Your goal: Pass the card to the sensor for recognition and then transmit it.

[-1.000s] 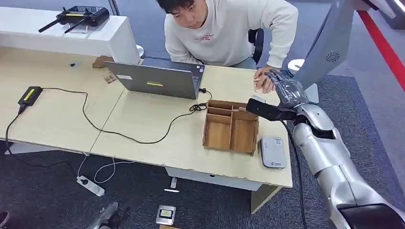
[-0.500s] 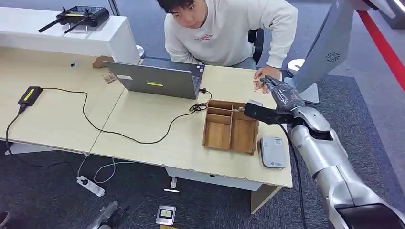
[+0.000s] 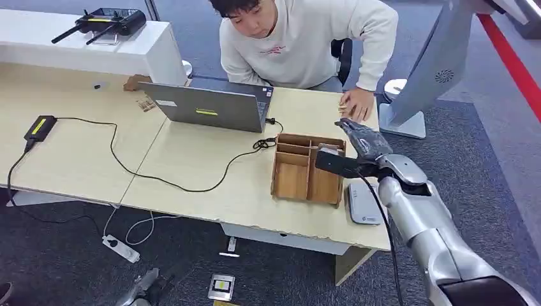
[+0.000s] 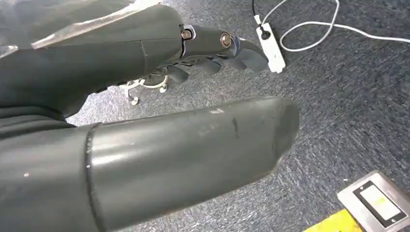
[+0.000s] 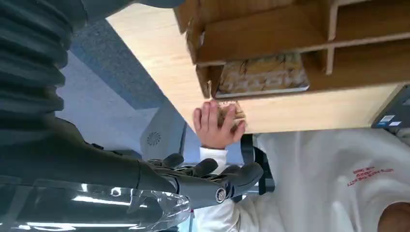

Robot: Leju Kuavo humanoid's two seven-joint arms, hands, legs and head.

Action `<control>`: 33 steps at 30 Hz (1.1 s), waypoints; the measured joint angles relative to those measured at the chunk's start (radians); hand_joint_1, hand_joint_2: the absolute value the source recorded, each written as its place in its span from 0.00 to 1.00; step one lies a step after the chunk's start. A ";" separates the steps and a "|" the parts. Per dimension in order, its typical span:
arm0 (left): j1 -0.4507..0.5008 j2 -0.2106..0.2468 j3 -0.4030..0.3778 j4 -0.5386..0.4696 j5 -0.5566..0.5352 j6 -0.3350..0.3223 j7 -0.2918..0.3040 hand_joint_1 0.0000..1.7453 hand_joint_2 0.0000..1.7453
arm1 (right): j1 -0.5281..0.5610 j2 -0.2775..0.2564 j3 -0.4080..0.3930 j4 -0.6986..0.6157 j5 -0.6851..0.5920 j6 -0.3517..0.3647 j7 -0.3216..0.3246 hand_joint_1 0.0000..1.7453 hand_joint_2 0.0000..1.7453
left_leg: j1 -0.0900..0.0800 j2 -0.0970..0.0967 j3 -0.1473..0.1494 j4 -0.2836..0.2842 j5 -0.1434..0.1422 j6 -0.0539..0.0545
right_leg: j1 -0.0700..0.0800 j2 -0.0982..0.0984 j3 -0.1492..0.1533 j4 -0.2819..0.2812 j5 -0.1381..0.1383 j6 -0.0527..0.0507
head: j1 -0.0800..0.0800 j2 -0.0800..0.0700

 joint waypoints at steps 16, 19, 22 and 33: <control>-0.006 0.001 0.000 0.000 -0.005 -0.008 -0.001 0.00 0.00 | 0.019 0.028 0.001 0.002 0.005 -0.001 0.006 0.00 1.00 | 0.000 0.000 0.000 0.000 0.000 0.000 | 0.000 0.000 0.000 0.000 0.000 0.000 | 0.000 0.000; -0.006 0.002 0.000 0.000 -0.007 -0.012 -0.002 0.00 0.00 | 0.019 0.034 0.002 0.003 0.008 0.000 0.003 0.00 1.00 | 0.000 0.000 0.000 0.000 0.000 0.000 | 0.000 0.000 0.000 0.000 0.000 0.000 | 0.000 0.000; -0.007 0.003 0.000 -0.001 -0.011 -0.015 -0.003 0.00 0.00 | 0.019 0.044 0.003 0.002 0.007 0.002 -0.012 0.00 1.00 | 0.000 0.000 0.000 0.000 0.000 0.000 | 0.000 0.000 0.000 0.000 0.000 0.000 | 0.000 0.000; -0.008 0.003 0.002 -0.002 -0.012 -0.016 -0.004 0.00 0.00 | 0.019 0.068 0.003 0.001 0.007 0.004 -0.015 0.00 1.00 | 0.000 0.000 0.000 0.000 0.000 0.000 | 0.000 0.000 0.000 0.000 0.000 0.000 | 0.000 0.000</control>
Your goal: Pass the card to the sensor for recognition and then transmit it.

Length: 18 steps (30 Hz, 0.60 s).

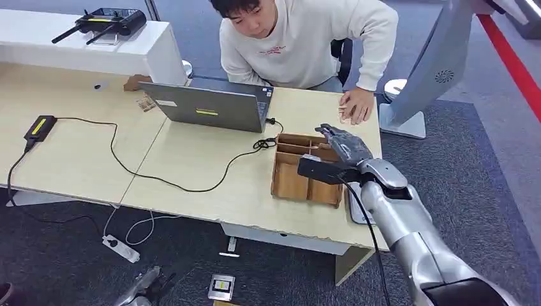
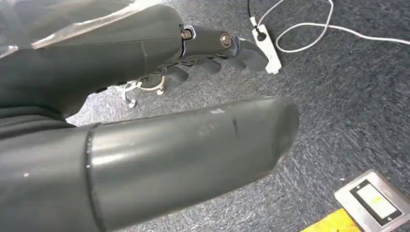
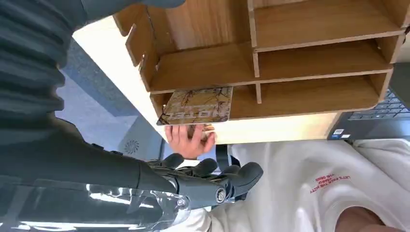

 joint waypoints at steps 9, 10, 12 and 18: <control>-0.002 0.000 0.002 0.000 -0.009 0.000 -0.002 0.00 0.00 | 0.000 0.004 0.001 0.000 0.005 0.000 0.008 0.00 1.00 | 0.000 0.000 0.000 0.000 0.000 0.000 | 0.000 0.000 0.000 0.000 0.000 0.000 | 0.000 0.000; -0.004 0.000 0.002 0.000 -0.009 -0.001 -0.002 0.00 0.00 | 0.000 0.004 0.002 0.000 0.005 0.000 0.010 0.00 1.00 | 0.000 0.000 0.000 0.000 0.000 0.000 | 0.000 0.000 0.000 0.000 0.000 0.000 | 0.000 0.000; -0.006 0.000 0.002 0.000 -0.011 -0.002 -0.002 0.00 0.00 | 0.000 0.003 0.002 0.000 0.006 0.000 0.012 0.00 1.00 | 0.000 0.000 0.000 0.000 0.000 0.000 | 0.000 0.000 0.000 0.000 0.000 0.000 | 0.000 0.000; -0.011 0.000 0.003 0.000 -0.023 -0.004 0.001 0.00 0.00 | 0.000 0.003 0.002 0.000 0.002 0.008 0.021 0.00 1.00 | 0.000 0.000 0.000 0.000 0.000 0.000 | 0.000 0.000 0.000 0.000 0.000 0.000 | 0.000 0.000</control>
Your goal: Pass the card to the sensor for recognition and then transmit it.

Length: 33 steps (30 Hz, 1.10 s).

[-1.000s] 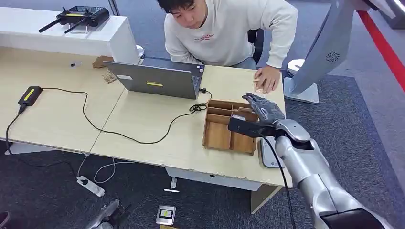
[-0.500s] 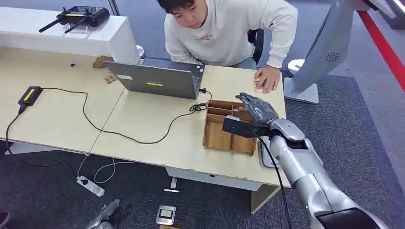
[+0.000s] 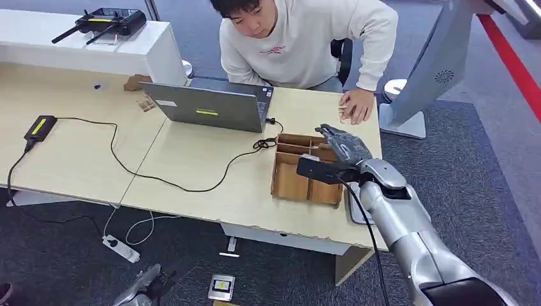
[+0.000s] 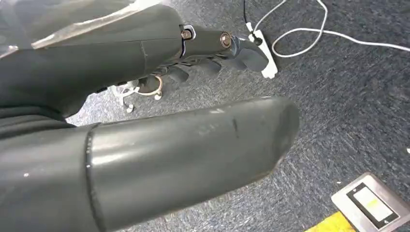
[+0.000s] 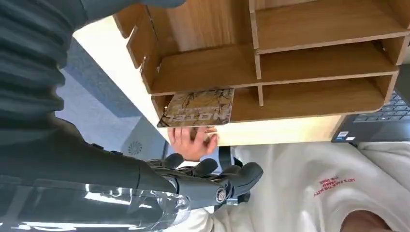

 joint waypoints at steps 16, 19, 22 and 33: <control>-0.005 0.000 0.001 0.000 -0.003 -0.002 0.001 0.00 0.00 | 0.000 -0.004 0.000 0.001 -0.008 0.004 0.003 0.48 1.00 | 0.000 0.000 0.000 0.000 0.000 0.000 | 0.000 0.000 0.000 0.000 0.000 0.000 | 0.000 0.000; -0.006 0.000 0.001 0.000 -0.004 -0.003 0.002 0.00 0.00 | 0.000 -0.005 0.000 0.001 -0.009 0.004 0.004 0.03 1.00 | 0.000 0.000 0.000 0.000 0.000 0.000 | 0.000 0.000 0.000 0.000 0.000 0.000 | 0.000 0.000; -0.006 0.000 0.001 0.000 -0.005 -0.007 0.003 0.00 0.00 | 0.002 -0.006 0.000 0.001 -0.012 0.006 0.009 0.00 1.00 | 0.000 0.000 0.000 0.000 0.000 0.000 | 0.000 0.000 0.000 0.000 0.000 0.000 | 0.000 0.000; -0.005 0.000 0.005 0.000 -0.010 -0.007 0.007 0.00 0.00 | 0.013 -0.012 0.000 0.000 0.004 -0.018 0.011 0.00 1.00 | 0.000 0.000 0.000 0.000 0.000 0.000 | 0.000 0.000 0.000 0.000 0.000 0.000 | 0.000 0.000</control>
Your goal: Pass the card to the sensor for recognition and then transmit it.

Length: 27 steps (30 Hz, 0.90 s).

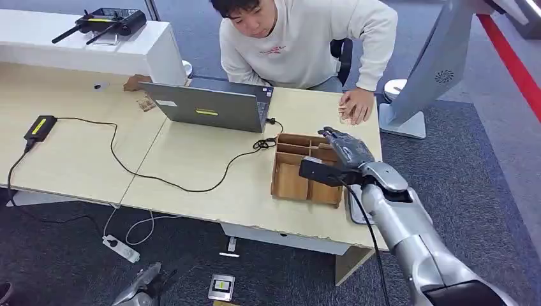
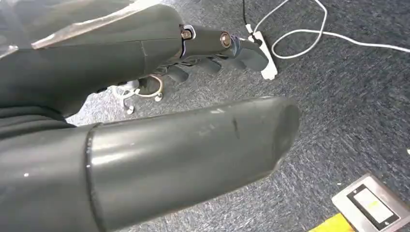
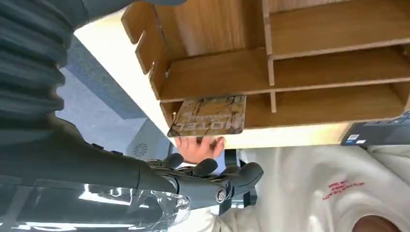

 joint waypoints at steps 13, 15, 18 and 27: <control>0.012 0.000 0.022 0.000 0.003 0.010 0.000 0.00 0.00 | -0.001 -0.002 0.000 0.001 0.013 -0.008 0.015 0.00 1.00 | 0.000 0.000 0.000 0.000 0.000 0.000 | 0.000 0.000 0.000 0.000 0.000 0.000 | 0.000 0.000; 0.012 0.000 0.023 0.000 0.002 0.010 0.000 0.00 0.00 | 0.000 -0.002 0.000 0.001 0.017 -0.012 0.019 0.00 1.00 | 0.000 0.000 0.000 0.000 0.000 0.000 | 0.000 0.000 0.000 0.000 0.000 0.000 | 0.000 0.000; 0.012 0.000 0.023 0.000 -0.003 0.010 0.000 0.00 0.00 | 0.000 -0.002 0.000 0.001 0.029 -0.011 0.023 0.00 1.00 | 0.000 0.000 0.000 0.000 0.000 0.000 | 0.000 0.000 0.000 0.000 0.000 0.000 | 0.000 0.000; 0.011 -0.002 0.032 0.000 -0.013 0.010 0.001 0.00 0.00 | -0.004 -0.003 0.000 0.003 0.048 -0.002 0.039 0.00 1.00 | 0.000 0.000 0.000 0.000 0.000 0.000 | 0.000 0.000 0.000 0.000 0.000 0.000 | 0.000 0.000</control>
